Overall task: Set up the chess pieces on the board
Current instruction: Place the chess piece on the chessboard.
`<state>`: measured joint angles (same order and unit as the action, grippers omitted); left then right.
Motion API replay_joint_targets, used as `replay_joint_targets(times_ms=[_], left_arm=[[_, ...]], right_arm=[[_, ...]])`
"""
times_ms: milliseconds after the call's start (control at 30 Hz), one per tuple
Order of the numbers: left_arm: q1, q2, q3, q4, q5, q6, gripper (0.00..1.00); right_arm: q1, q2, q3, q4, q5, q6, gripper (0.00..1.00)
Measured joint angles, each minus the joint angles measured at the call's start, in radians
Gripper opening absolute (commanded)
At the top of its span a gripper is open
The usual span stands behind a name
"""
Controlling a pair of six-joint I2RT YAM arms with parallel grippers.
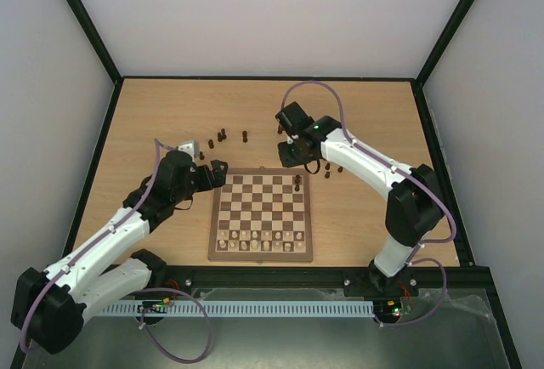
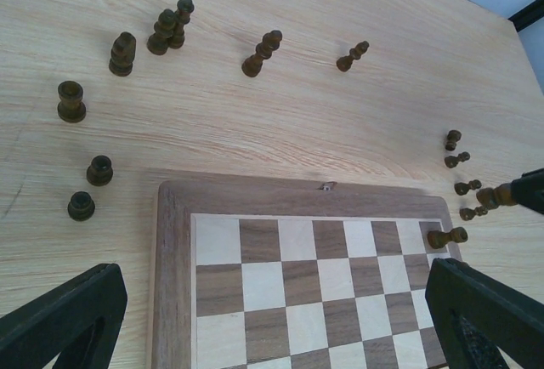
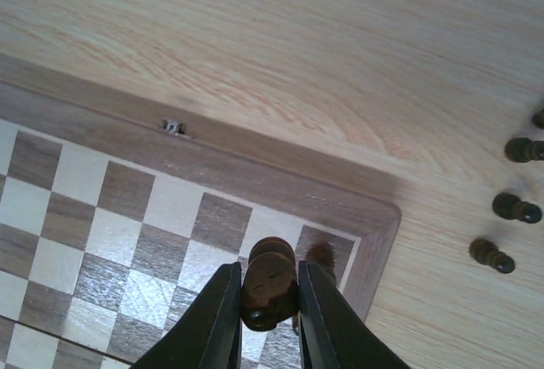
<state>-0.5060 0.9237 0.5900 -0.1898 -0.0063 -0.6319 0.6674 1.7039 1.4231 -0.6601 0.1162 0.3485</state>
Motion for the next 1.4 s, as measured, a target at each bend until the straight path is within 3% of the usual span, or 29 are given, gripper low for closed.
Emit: replay_joint_targets(times_ms=[300,1400], left_arm=[[0.000,-0.036,0.000,-0.016,-0.001,0.000,0.99],[-0.002,-0.058,0.000,-0.027,-0.001,0.000,1.00]], right_arm=[[0.053,0.024,-0.028,0.001,0.000,0.035,0.18],[0.059,0.105,-0.109,0.071,0.008,0.053,0.18]])
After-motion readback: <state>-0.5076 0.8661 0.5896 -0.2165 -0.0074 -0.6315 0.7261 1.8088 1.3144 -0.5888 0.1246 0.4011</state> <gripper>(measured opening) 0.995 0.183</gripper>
